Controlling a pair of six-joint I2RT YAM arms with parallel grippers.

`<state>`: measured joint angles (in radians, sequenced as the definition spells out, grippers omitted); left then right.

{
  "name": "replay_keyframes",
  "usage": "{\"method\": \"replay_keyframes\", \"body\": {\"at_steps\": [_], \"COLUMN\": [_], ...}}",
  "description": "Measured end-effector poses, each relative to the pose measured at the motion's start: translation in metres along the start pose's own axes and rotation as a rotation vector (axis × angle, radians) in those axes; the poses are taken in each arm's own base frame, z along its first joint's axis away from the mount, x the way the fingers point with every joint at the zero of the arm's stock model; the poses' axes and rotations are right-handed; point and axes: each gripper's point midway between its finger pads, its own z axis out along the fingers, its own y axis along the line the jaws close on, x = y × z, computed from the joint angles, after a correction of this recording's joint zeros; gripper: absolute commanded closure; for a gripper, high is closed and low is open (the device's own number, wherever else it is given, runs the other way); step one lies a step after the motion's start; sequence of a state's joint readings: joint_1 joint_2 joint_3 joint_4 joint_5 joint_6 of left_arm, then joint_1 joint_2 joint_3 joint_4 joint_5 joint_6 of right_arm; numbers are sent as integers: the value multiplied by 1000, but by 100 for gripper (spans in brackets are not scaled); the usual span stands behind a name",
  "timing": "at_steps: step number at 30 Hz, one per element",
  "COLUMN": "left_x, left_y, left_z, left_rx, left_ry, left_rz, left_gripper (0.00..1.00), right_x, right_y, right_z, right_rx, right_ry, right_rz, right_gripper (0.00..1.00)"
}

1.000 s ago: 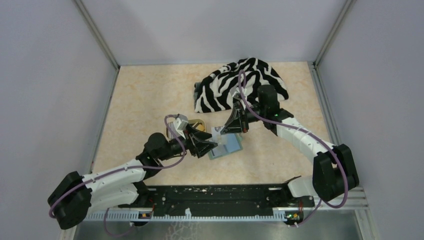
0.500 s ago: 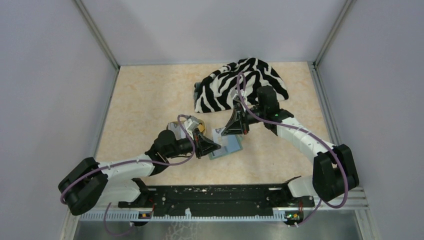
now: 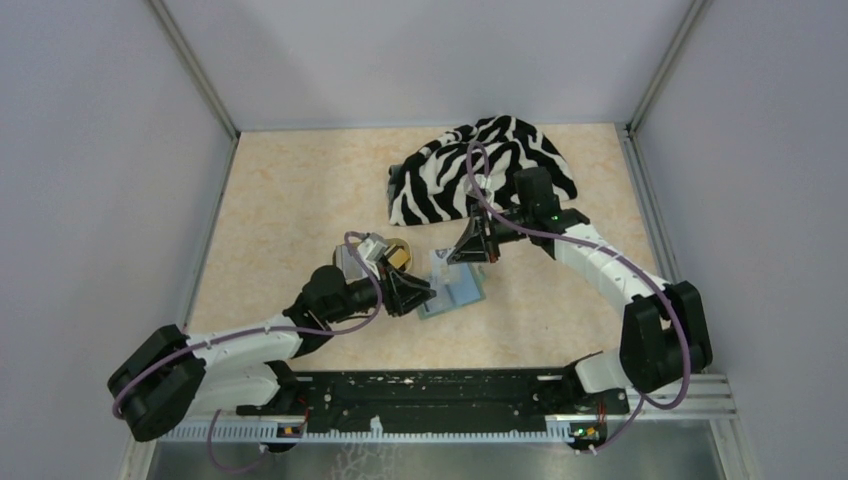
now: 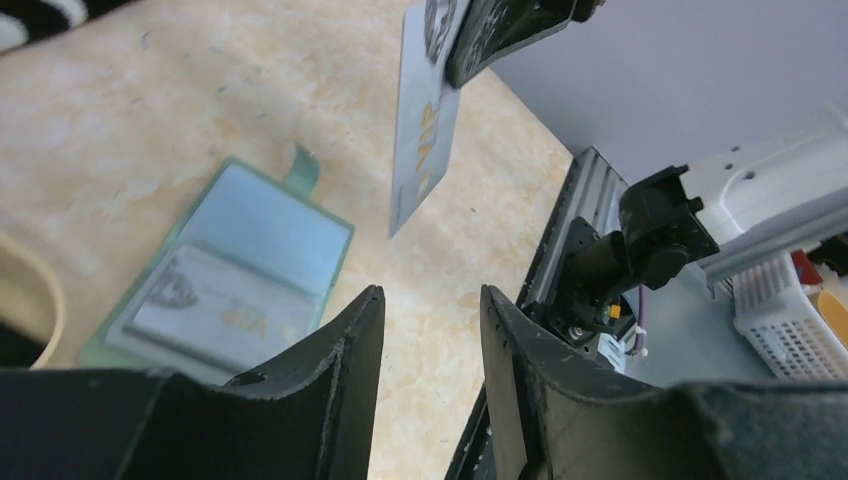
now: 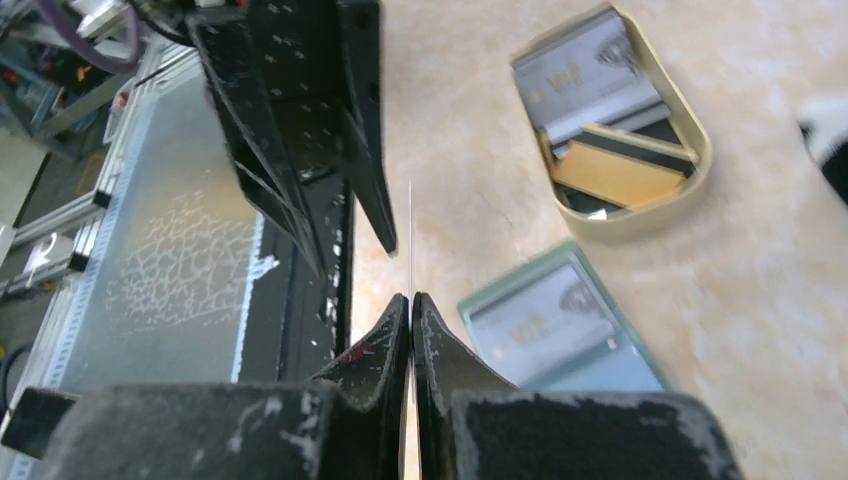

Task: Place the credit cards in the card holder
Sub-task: Insert the credit card into the storage box.

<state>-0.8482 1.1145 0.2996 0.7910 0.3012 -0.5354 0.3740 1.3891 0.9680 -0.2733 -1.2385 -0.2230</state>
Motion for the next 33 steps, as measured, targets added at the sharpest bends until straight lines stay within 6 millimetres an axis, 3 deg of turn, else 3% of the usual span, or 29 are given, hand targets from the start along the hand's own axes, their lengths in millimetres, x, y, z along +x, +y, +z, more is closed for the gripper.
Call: {"method": "replay_keyframes", "body": {"at_steps": [3, 7, 12, 16, 25, 33], "left_x": [9, 36, 61, 73, 70, 66], "left_y": [16, 41, 55, 62, 77, 78], "left_z": [-14, -28, -27, -20, -5, 6], "left_rx": [-85, -205, -269, -300, -392, -396], "left_ry": [-28, -11, 35, 60, 54, 70], "left_rz": [-55, -196, -335, -418, -486, -475], "left_gripper": [52, 54, 66, 67, 66, 70], "right_x": [10, 35, 67, 91, 119, 125], "right_y": [-20, -45, -63, -70, -89, -93], "right_z": [-9, -12, -11, -9, 0, 3], "right_rx": [78, 184, 257, 281, 288, 279], "right_ry": [-12, 25, 73, 100, 118, 112], "right_rz": [60, 162, 262, 348, 496, 563], "right_gripper": [100, 100, 100, 100, 100, 100]}}
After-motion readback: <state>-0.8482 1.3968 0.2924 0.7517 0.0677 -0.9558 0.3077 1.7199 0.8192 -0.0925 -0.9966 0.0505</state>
